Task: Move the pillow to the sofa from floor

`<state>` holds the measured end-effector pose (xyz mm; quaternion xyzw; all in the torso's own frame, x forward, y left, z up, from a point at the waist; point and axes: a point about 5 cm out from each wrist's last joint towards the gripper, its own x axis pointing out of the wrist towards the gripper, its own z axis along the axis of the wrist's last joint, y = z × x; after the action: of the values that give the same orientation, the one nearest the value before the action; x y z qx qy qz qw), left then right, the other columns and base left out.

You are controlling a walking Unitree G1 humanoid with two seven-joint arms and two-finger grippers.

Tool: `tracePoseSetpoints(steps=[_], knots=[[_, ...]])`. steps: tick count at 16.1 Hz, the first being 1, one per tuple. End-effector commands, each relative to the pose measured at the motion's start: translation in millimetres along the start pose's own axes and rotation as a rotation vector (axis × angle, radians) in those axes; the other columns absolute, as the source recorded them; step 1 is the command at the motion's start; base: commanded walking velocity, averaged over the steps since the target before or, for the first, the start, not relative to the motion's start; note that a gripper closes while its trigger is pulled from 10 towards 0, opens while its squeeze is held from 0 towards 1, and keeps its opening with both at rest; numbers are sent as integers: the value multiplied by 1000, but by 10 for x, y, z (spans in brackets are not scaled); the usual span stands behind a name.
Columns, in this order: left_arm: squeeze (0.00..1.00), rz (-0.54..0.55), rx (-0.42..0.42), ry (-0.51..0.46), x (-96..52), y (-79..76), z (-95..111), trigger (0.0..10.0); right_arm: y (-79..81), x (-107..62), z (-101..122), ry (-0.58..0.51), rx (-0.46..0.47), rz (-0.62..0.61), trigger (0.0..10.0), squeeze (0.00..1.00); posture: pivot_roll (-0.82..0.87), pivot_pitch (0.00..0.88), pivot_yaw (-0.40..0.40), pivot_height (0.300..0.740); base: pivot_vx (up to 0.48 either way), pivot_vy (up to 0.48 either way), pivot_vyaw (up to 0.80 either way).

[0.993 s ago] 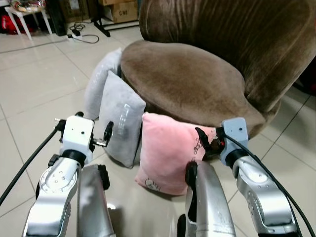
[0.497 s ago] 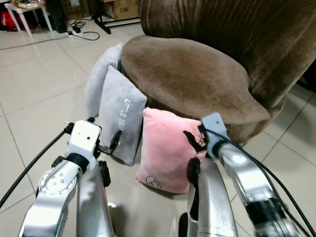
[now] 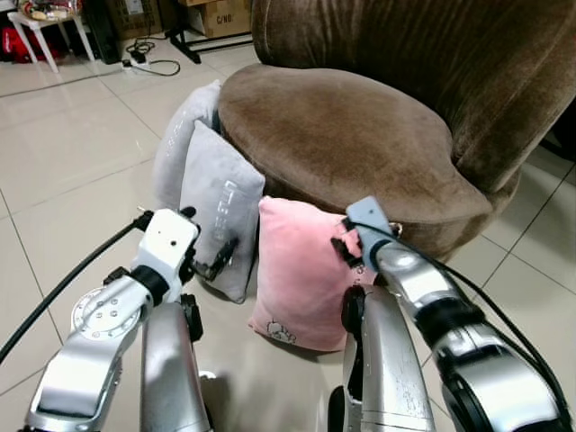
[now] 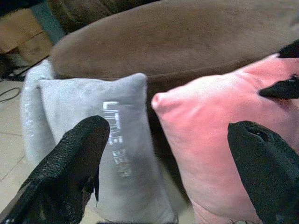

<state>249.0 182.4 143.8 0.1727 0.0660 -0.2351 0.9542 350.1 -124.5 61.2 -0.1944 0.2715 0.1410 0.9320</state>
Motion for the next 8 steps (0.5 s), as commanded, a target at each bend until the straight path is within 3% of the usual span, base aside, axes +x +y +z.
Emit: tracePoseSetpoints(steps=[1, 3, 4, 5, 6, 8], knots=[[0, -69, -21, 33, 10, -61, -50, 10000, 42, 26, -32, 24, 33, 11, 10000, 0, -87, 0, -5, 366, 0, 0, 0], [0, -124, -24, 69, -26, -99, -112, 10000, 99, 46, -5, 18, 69, 28, 10000, 0, -82, 0, 0, 366, 0, 0, 0], [0, -125, -27, 74, -37, -92, -122, 10000, 123, 53, 28, 4, 76, 33, 1569, 0, -84, 0, 3, 366, 0, 0, 0], [0, -124, -27, 74, -38, -88, -122, 10000, 128, 55, 34, 2, 77, 34, 1569, 0, -84, 0, 3, 366, 0, 0, 0], [0, -123, -31, 76, -38, -84, -124, 10000, 131, 58, 42, 4, 73, 28, 0, 0, -84, 0, 3, 366, 0, 0, 0], [0, -124, -35, 83, -45, -53, -126, 10000, 145, 69, 56, 1, 123, 21, 0, 0, -85, 0, 3, 366, 0, 0, 0]])
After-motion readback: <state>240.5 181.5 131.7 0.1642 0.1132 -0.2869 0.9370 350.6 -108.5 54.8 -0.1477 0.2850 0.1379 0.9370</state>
